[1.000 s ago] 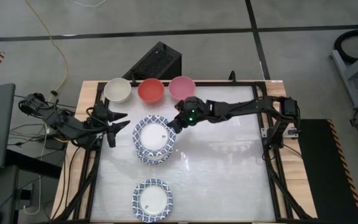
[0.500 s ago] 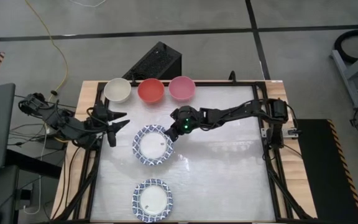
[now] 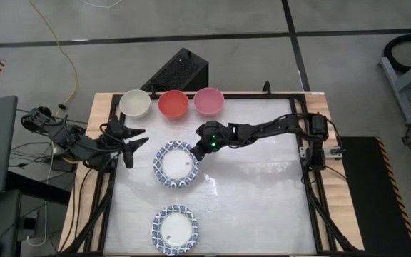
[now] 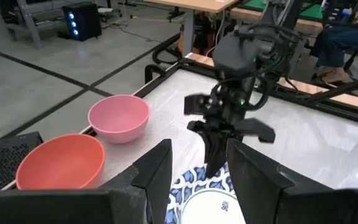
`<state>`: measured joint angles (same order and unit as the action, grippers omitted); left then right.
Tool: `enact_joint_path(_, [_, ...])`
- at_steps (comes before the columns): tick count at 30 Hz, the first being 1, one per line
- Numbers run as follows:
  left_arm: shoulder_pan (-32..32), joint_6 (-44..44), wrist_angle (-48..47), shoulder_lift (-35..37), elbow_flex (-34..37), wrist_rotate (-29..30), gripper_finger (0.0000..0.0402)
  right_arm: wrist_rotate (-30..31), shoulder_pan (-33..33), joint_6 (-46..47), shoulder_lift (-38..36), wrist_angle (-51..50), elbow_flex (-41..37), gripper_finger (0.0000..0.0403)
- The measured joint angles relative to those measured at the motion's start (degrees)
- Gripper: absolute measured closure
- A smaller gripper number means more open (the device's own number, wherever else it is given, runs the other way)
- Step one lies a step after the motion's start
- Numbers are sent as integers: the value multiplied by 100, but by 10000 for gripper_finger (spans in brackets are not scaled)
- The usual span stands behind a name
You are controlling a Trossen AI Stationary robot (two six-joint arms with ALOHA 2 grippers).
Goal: Nest bowls inside each other by size order
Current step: Stack the white patterned bowl on top of the white patterned bowl
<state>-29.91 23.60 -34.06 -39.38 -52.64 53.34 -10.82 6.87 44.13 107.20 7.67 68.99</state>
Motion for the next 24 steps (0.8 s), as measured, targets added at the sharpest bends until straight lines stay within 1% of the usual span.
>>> enact_joint_path(8, [0, 0, -12, -9, 0, -2, 260, 2, -14, -108, 8, -231, -3, 394])
enact_joint_path(24, [0, 0, -11, -9, 0, -2, 260, 53, 44, -112, 11, -120, -4, 394])
